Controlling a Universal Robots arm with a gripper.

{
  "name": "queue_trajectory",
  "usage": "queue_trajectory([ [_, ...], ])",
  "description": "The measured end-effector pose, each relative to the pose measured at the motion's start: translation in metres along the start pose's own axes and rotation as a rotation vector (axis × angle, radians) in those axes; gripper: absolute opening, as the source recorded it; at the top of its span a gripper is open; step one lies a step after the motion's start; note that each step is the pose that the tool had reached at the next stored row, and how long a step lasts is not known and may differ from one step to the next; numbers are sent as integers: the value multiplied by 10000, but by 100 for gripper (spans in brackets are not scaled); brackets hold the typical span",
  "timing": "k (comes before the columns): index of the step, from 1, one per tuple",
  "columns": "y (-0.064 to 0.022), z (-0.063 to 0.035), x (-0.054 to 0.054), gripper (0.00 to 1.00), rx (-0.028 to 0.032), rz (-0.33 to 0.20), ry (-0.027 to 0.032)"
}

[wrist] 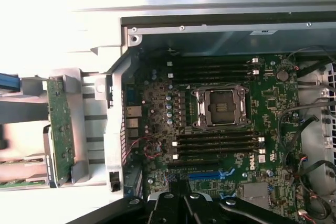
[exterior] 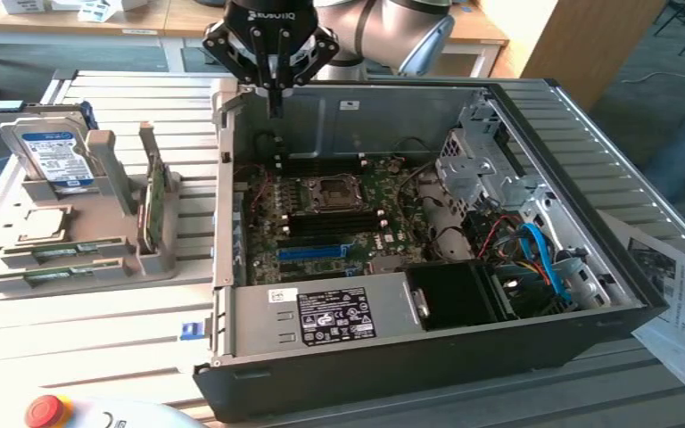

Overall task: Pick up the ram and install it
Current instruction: 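Reach for the ram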

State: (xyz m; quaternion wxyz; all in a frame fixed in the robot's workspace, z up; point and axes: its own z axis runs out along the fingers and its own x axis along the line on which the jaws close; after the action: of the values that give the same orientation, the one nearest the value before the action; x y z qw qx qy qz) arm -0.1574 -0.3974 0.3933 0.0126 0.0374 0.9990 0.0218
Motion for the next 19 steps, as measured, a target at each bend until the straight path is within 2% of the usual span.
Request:
queue_trajectory([
  [19, 8, -12, 524, 10, -1, 1, -15],
])
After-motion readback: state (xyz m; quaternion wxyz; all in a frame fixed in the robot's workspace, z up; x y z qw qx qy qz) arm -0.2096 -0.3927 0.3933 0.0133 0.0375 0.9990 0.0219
